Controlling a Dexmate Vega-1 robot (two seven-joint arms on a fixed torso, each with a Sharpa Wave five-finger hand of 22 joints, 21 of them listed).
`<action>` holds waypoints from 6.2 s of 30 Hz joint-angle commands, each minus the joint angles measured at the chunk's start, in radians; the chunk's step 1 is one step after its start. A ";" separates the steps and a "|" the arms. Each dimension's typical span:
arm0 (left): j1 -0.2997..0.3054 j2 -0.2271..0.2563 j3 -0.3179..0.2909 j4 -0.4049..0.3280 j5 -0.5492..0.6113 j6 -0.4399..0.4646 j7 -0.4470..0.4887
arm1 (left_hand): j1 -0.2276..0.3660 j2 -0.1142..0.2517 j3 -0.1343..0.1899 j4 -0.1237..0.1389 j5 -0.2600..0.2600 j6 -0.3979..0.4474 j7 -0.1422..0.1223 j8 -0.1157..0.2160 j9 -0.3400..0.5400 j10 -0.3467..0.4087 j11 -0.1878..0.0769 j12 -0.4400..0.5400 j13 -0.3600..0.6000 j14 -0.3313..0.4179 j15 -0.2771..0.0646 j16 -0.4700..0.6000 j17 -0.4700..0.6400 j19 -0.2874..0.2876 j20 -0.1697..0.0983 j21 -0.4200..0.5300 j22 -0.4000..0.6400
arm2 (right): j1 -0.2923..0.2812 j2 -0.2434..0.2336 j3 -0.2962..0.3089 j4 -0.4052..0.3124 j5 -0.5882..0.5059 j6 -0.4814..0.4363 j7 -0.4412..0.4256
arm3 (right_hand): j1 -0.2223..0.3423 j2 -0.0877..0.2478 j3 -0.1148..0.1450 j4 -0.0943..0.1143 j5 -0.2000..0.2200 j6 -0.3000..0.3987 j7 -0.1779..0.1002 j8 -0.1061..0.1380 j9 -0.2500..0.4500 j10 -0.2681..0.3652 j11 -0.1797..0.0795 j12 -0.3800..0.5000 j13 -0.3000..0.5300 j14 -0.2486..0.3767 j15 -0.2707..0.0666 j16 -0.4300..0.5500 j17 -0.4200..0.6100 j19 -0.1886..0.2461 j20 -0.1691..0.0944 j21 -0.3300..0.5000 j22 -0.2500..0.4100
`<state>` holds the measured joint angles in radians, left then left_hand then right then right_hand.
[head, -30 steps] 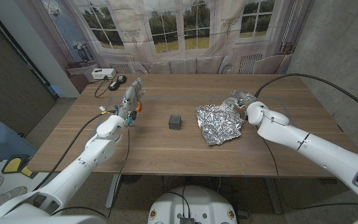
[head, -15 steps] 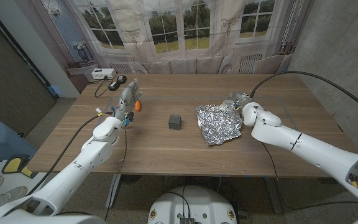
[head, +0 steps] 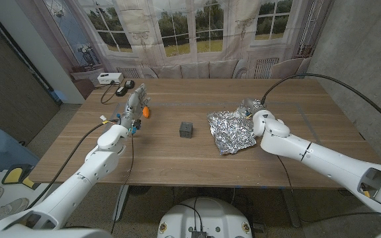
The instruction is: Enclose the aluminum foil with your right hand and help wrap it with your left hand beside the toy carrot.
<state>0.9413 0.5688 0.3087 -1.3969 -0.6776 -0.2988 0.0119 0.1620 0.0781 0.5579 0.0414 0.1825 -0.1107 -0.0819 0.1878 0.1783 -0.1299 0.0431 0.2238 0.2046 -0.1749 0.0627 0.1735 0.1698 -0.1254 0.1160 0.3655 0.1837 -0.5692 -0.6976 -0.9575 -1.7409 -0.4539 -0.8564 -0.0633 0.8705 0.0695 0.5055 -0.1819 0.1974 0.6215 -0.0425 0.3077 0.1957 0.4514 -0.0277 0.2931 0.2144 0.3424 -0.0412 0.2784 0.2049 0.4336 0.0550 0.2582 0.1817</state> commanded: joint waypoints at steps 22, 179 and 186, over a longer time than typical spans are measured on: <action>-0.014 -0.005 0.003 0.021 -0.005 0.000 -0.015 | -0.021 0.000 -0.013 0.002 0.008 0.004 0.002 0.001 0.002 -0.002 0.010 0.000 0.001 -0.023 0.005 0.008 0.004 -0.001 0.003 -0.006 0.004 | -0.027 0.073 -0.011 0.086 -0.142 -0.034 -0.138 | 0.298 0.024 -0.117 0.004 -0.005 0.370 -0.004 0.143 0.042 0.354 -0.085 0.137 0.074 0.241 -0.185 0.177 0.130 0.125 -0.052 0.049 0.011; 0.095 0.031 -0.073 -0.010 -0.059 -0.084 -0.057 | -0.040 0.011 -0.031 -0.008 0.015 0.007 0.000 -0.001 0.001 0.003 0.008 0.000 -0.001 -0.020 0.005 0.008 0.002 0.015 0.005 -0.034 0.004 | 0.060 0.487 -0.116 0.526 -0.182 0.797 -0.538 | 0.330 0.046 -0.237 0.037 0.085 0.321 0.007 0.300 0.158 0.412 -0.078 0.189 0.149 0.308 -0.181 0.056 0.176 0.138 -0.066 0.104 0.015; 0.099 0.030 -0.077 -0.005 -0.063 -0.088 -0.059 | -0.041 0.011 -0.031 -0.009 0.016 0.007 0.000 -0.001 0.001 0.004 0.008 0.000 -0.001 -0.019 0.005 0.008 0.002 0.015 0.005 -0.036 0.004 | 0.079 0.504 -0.139 0.569 -0.198 0.805 -0.560 | 0.334 0.044 -0.237 0.035 0.085 0.328 -0.003 0.301 0.151 0.407 -0.088 0.183 0.144 0.316 -0.183 0.053 0.177 0.143 -0.066 0.107 0.014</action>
<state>1.0398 0.6008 0.2359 -1.4127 -0.7344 -0.3810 -0.0402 0.1280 0.0860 0.5305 0.0331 0.1920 -0.1071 -0.0822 0.1878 0.1770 -0.1278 0.0520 0.2239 0.2049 -0.1749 0.0626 0.1780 0.1695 -0.1163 0.1178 0.3326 0.1836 -0.5155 -0.2196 -1.0508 -1.2310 -0.6036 -0.0543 -0.5771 1.1976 0.1150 0.2636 -0.1425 0.2788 0.9381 -0.0427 0.6012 0.3477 0.8563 -0.1074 0.4749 0.3574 0.6468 -0.0608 0.3325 0.3802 0.5683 -0.0088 0.3560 0.1952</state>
